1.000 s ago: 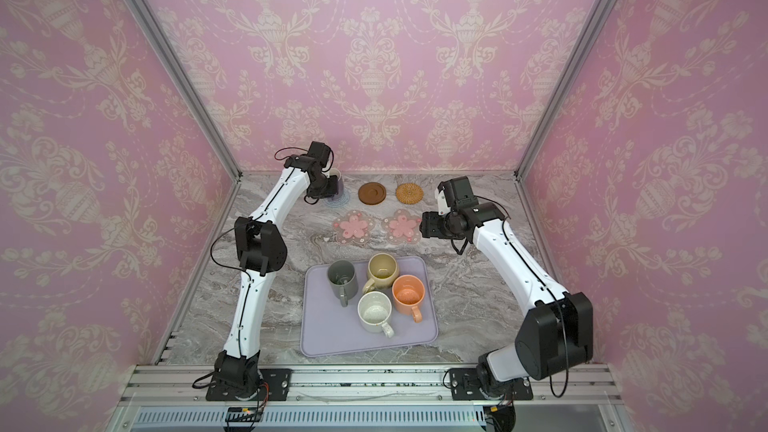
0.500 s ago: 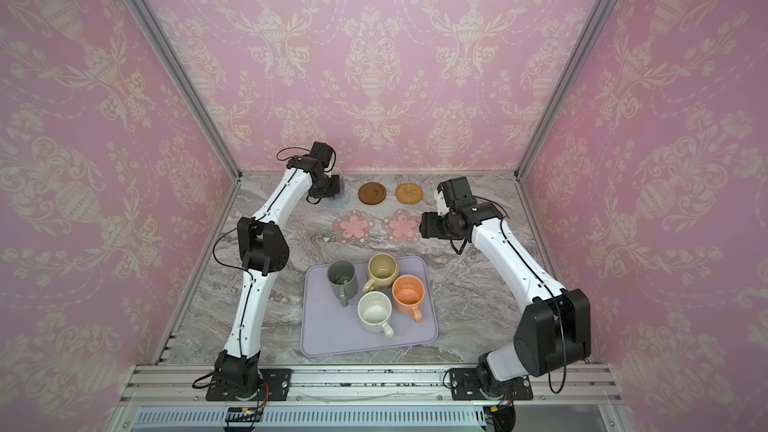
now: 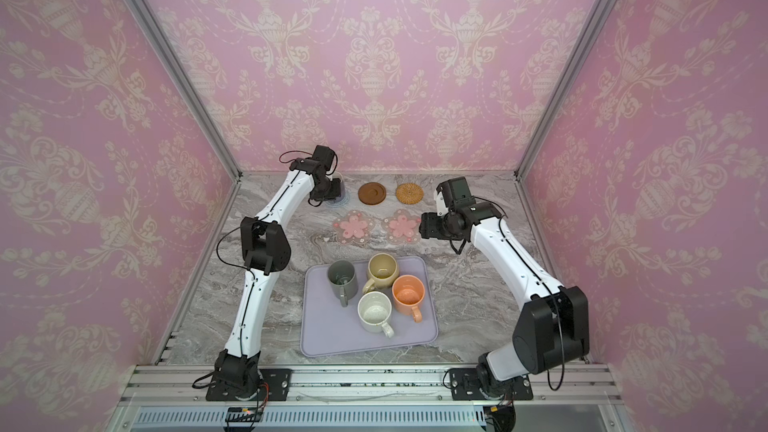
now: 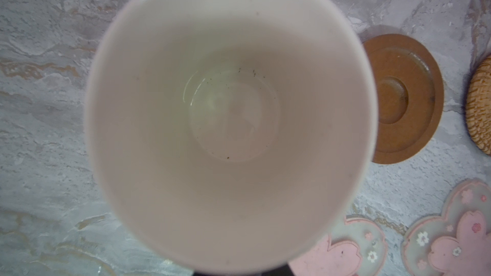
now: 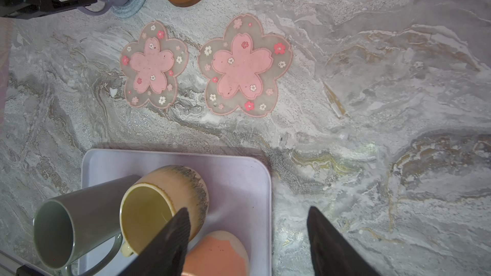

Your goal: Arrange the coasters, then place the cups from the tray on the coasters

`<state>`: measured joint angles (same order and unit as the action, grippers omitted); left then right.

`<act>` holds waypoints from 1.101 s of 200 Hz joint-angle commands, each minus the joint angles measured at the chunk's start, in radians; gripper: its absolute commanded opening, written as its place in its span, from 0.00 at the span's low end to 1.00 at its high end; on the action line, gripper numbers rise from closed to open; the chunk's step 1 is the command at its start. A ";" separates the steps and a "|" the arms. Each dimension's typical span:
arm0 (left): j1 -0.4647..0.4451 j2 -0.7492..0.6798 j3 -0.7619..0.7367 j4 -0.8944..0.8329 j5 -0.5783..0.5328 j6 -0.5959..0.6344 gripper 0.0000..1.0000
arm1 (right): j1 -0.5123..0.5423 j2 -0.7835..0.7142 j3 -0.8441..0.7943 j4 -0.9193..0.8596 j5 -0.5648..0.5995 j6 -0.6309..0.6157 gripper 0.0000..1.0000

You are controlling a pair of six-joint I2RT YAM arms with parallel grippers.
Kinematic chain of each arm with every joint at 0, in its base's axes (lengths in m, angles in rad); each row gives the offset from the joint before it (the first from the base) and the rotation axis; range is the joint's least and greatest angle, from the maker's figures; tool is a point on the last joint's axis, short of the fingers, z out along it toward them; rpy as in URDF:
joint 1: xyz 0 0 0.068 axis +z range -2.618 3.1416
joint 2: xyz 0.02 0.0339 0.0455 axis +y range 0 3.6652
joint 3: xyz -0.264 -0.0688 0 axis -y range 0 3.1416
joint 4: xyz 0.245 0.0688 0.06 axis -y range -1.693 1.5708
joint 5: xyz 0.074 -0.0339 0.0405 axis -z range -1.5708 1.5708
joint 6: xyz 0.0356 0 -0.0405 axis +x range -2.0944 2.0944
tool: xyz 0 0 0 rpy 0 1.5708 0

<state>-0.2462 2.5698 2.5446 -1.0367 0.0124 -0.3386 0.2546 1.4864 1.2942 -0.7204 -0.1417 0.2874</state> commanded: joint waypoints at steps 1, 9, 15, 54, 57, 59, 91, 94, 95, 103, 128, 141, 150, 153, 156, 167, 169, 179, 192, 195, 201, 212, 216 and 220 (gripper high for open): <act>-0.007 0.000 0.043 0.025 -0.034 -0.017 0.00 | -0.008 0.012 0.013 -0.002 -0.011 -0.008 0.71; -0.009 0.001 0.043 0.020 -0.037 -0.016 0.00 | -0.007 0.014 0.014 -0.001 -0.013 -0.008 0.71; -0.009 0.002 0.043 0.018 -0.040 -0.015 0.00 | -0.007 0.014 0.012 -0.001 -0.015 -0.008 0.71; -0.012 0.001 0.043 0.008 -0.055 -0.011 0.00 | -0.008 0.017 0.015 0.001 -0.018 -0.008 0.71; -0.013 0.001 0.043 0.008 -0.057 -0.011 0.00 | -0.007 0.016 0.015 0.001 -0.018 -0.008 0.71; -0.014 0.002 0.043 0.007 -0.058 -0.011 0.00 | -0.008 0.016 0.014 0.001 -0.019 -0.008 0.71; -0.015 0.006 0.042 -0.002 -0.060 -0.013 0.00 | -0.008 0.014 0.008 0.003 -0.020 -0.007 0.71; -0.015 0.007 0.043 -0.003 -0.062 -0.013 0.00 | -0.008 0.013 0.008 0.003 -0.019 -0.006 0.71; -0.015 0.007 0.043 -0.003 -0.062 -0.013 0.00 | -0.008 0.014 0.007 0.003 -0.019 -0.006 0.71; -0.015 0.010 0.043 -0.006 -0.065 -0.013 0.00 | -0.008 0.012 0.006 0.003 -0.021 -0.005 0.71; -0.015 0.010 0.042 -0.013 -0.066 -0.016 0.02 | -0.007 0.005 -0.002 0.006 -0.021 -0.004 0.71; -0.016 0.010 0.043 -0.016 -0.065 -0.017 0.06 | -0.008 0.002 -0.006 0.007 -0.021 -0.003 0.71; -0.016 0.009 0.043 -0.017 -0.063 -0.018 0.08 | -0.007 -0.001 -0.008 0.007 -0.021 -0.003 0.71; -0.017 0.010 0.043 -0.017 -0.062 -0.019 0.09 | -0.007 -0.001 -0.009 0.007 -0.021 -0.002 0.71; -0.016 0.009 0.043 -0.018 -0.062 -0.019 0.10 | -0.008 -0.001 -0.011 0.008 -0.022 -0.002 0.71; -0.017 0.009 0.043 -0.019 -0.059 -0.019 0.13 | -0.008 -0.004 -0.012 0.007 -0.022 -0.002 0.71; -0.016 0.010 0.042 -0.021 -0.060 -0.019 0.13 | -0.008 -0.004 -0.013 0.007 -0.022 -0.002 0.71; -0.016 0.009 0.043 -0.023 -0.060 -0.020 0.16 | -0.007 -0.005 -0.015 0.007 -0.021 -0.002 0.71; -0.017 0.009 0.043 -0.027 -0.061 -0.019 0.18 | -0.007 -0.009 -0.017 0.008 -0.023 -0.002 0.71; -0.018 0.009 0.043 -0.028 -0.062 -0.019 0.19 | -0.007 -0.010 -0.017 0.008 -0.022 -0.002 0.71; -0.018 0.010 0.043 -0.029 -0.064 -0.019 0.20 | -0.007 -0.010 -0.019 0.007 -0.022 -0.002 0.71; -0.018 0.007 0.043 -0.031 -0.063 -0.023 0.24 | -0.007 -0.011 -0.020 0.009 -0.021 -0.001 0.71; -0.018 0.007 0.043 -0.031 -0.062 -0.024 0.25 | -0.008 -0.011 -0.021 0.009 -0.021 -0.001 0.71; -0.018 0.005 0.043 -0.031 -0.061 -0.025 0.26 | -0.008 -0.011 -0.020 0.009 -0.022 -0.001 0.71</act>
<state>-0.2539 2.5813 2.5450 -1.0489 -0.0170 -0.3393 0.2546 1.4899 1.2915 -0.7155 -0.1528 0.2878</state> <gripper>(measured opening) 0.231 0.713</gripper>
